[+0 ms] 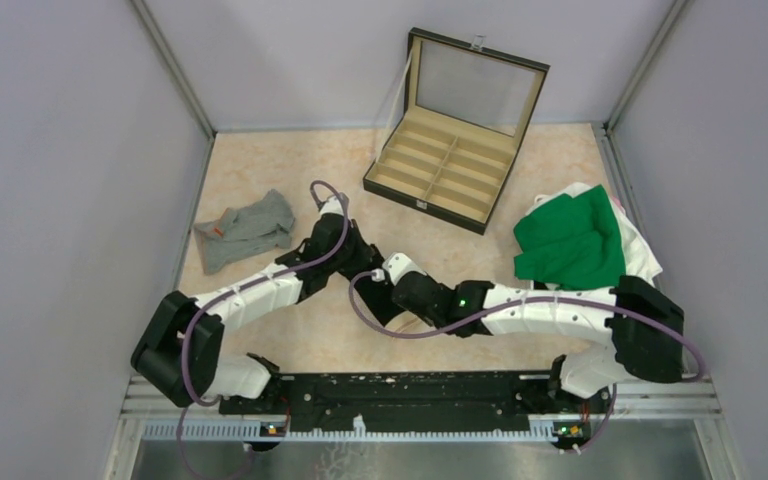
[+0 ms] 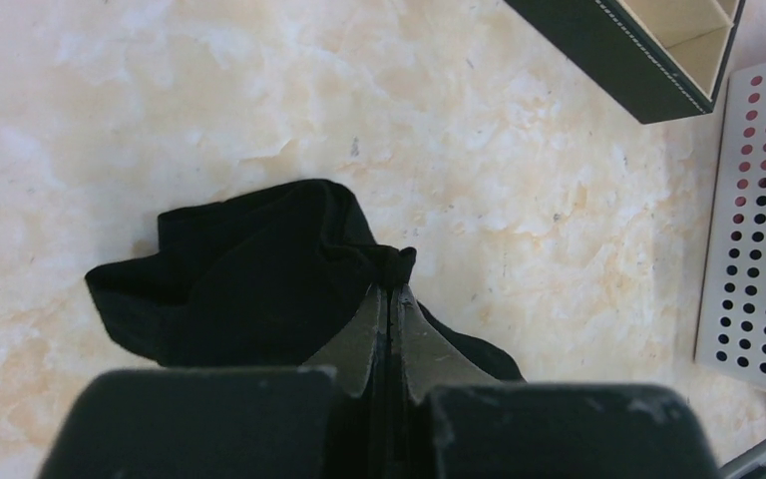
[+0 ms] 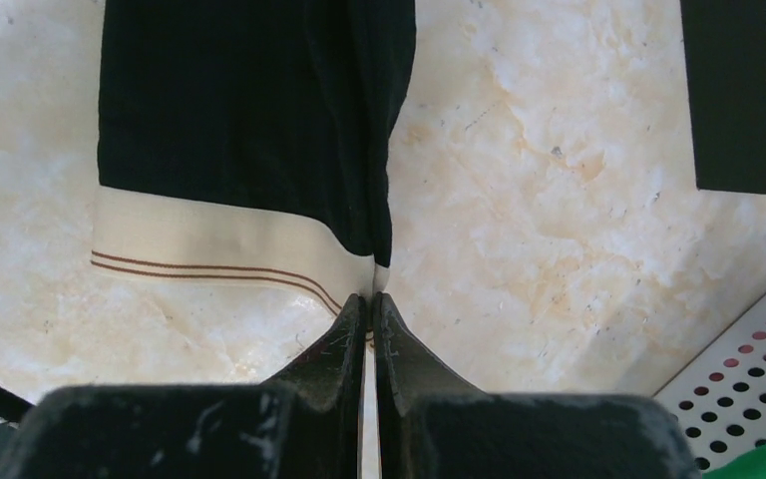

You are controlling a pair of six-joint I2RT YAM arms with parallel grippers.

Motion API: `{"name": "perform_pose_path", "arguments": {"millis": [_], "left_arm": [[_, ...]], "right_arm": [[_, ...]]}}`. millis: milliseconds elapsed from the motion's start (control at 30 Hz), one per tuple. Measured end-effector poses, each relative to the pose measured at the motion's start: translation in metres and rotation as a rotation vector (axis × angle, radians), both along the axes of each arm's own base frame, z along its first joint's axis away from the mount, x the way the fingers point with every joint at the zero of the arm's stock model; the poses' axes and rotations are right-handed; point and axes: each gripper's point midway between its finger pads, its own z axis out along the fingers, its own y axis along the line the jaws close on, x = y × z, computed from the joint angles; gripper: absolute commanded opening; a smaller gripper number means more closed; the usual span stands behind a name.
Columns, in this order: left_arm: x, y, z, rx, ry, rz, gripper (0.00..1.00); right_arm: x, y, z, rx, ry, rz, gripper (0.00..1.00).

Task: Roll the underwear
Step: Fold the underwear at the center of the board.

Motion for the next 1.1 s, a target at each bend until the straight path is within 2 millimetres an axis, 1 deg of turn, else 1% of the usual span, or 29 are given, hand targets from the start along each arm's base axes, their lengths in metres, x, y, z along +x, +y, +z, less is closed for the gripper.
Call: {"name": "perform_pose_path", "arguments": {"millis": [133, 267, 433, 633, 867, 1100], "left_arm": [[-0.007, 0.01, -0.007, -0.009, 0.007, 0.02, 0.0], [-0.012, 0.021, -0.011, -0.012, 0.012, 0.043, 0.0], [-0.014, 0.028, -0.011, -0.022, 0.003, 0.06, 0.0], [-0.018, 0.037, -0.019, -0.018, 0.014, 0.08, 0.0], [-0.021, 0.048, -0.023, -0.019, 0.019, 0.104, 0.0], [-0.022, 0.057, -0.029, -0.015, 0.027, 0.127, 0.0]], "right_arm": [[-0.005, 0.004, -0.006, -0.078, -0.028, 0.02, 0.0], [-0.008, 0.008, -0.007, -0.12, -0.058, 0.034, 0.0], [-0.012, 0.016, -0.003, -0.129, -0.08, 0.052, 0.0], [-0.015, 0.024, -0.001, -0.142, -0.089, 0.071, 0.0], [-0.02, 0.032, -0.012, -0.187, -0.09, 0.094, 0.0], [-0.022, 0.041, -0.016, -0.214, -0.099, 0.105, 0.0]]}}
